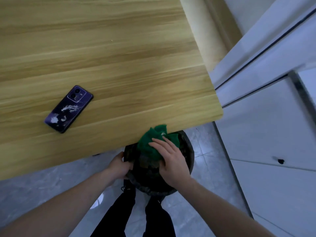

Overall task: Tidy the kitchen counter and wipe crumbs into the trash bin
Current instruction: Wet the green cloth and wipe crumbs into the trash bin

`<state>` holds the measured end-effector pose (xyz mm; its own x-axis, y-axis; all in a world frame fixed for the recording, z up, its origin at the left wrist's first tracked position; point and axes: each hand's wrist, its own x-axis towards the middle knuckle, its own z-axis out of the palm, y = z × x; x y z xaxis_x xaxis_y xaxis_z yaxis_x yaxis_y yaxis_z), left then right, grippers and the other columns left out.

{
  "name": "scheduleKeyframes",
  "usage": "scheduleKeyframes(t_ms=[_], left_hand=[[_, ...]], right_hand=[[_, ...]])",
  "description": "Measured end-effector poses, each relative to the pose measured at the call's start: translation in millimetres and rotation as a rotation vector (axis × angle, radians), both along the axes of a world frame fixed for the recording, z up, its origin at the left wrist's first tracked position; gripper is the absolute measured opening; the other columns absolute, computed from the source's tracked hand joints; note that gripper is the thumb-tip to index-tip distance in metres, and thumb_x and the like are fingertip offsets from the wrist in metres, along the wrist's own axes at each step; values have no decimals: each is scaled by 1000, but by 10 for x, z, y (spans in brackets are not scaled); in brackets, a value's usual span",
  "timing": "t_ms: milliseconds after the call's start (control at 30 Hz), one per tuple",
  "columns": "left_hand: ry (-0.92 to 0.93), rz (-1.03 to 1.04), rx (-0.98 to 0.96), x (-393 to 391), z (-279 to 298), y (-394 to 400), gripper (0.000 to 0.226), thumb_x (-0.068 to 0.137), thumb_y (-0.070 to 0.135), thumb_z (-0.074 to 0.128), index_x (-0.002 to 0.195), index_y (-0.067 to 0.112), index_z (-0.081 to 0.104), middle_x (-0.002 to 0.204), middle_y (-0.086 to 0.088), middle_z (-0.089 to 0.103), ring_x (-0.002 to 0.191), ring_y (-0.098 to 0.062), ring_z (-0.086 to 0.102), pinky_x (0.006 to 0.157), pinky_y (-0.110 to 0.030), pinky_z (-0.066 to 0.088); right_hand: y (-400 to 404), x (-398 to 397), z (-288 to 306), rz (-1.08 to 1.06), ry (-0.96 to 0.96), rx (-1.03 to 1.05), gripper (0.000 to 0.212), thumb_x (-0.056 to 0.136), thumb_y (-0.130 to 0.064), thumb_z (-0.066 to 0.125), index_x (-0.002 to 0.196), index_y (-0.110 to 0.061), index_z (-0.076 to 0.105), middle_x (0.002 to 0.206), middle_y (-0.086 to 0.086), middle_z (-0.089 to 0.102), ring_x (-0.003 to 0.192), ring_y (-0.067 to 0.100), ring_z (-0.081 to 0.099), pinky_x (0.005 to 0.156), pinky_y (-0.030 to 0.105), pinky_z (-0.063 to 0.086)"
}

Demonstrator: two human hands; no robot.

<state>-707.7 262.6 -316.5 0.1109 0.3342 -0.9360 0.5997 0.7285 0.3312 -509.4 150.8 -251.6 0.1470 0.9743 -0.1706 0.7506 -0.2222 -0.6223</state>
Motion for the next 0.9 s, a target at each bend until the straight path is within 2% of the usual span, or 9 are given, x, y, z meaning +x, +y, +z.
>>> scheduleKeyframes(t_ms=[100,200,300,400,533,600,700,800,900], left_hand=[[35,-112,-5,38,137,-50,62,89,15,67,145,26,43,111,-12,66,94,-34,69,61,-38,63],[30,-225,-31,123,338,-114,57,90,11,64,142,25,44,113,-13,64,96,-33,67,61,-35,62],[22,-338,-28,232,589,-229,46,90,9,61,130,27,48,110,-11,64,94,-32,67,66,-38,63],[18,-417,35,389,869,-412,40,86,5,59,120,27,53,105,-11,66,91,-32,67,67,-40,64],[-9,-506,69,681,1230,-677,49,76,7,61,119,30,56,101,-11,69,87,-31,69,67,-43,65],[-22,-562,81,872,1403,-810,59,68,13,61,123,31,54,103,-11,70,91,-34,70,75,-48,64],[-43,-647,127,1188,1628,-988,62,61,17,61,122,27,57,101,-9,71,92,-32,70,83,-42,62],[-68,-683,191,1542,1901,-1196,57,62,13,61,118,20,61,90,-9,70,79,-30,69,64,-34,57],[-90,-718,249,1907,2177,-1389,47,72,6,60,117,18,58,84,-11,67,64,-29,67,46,-29,52]], right_hand=[[-325,-104,0,-22,7,-98,68,87,-6,50,149,-34,45,153,-14,45,143,14,40,115,41,38],[-622,-116,110,-287,51,-155,69,87,-1,49,147,-36,46,150,-16,47,135,10,47,111,34,45],[-875,-29,363,-518,100,-128,70,89,0,48,145,-42,45,148,-22,47,130,4,50,105,25,47],[-1170,112,704,-655,140,-82,68,90,0,50,144,-41,47,145,-18,52,128,1,51,108,22,43],[-1601,342,1135,-838,119,3,64,91,-1,51,141,-42,50,134,-36,51,119,-22,43,101,2,31],[-1850,460,1316,-917,110,57,62,92,-2,52,141,-40,51,134,-38,51,122,-24,41,101,-1,29],[-2158,668,1508,-1030,116,79,61,91,-3,51,141,-39,50,137,-28,56,127,-9,49,108,14,37],[-2459,899,1657,-1121,132,154,59,91,-3,51,139,-37,53,136,-21,60,130,4,53,113,34,42],[-2713,1186,1828,-1178,135,216,60,91,-2,50,138,-39,54,133,-24,61,128,1,54,113,36,43]])
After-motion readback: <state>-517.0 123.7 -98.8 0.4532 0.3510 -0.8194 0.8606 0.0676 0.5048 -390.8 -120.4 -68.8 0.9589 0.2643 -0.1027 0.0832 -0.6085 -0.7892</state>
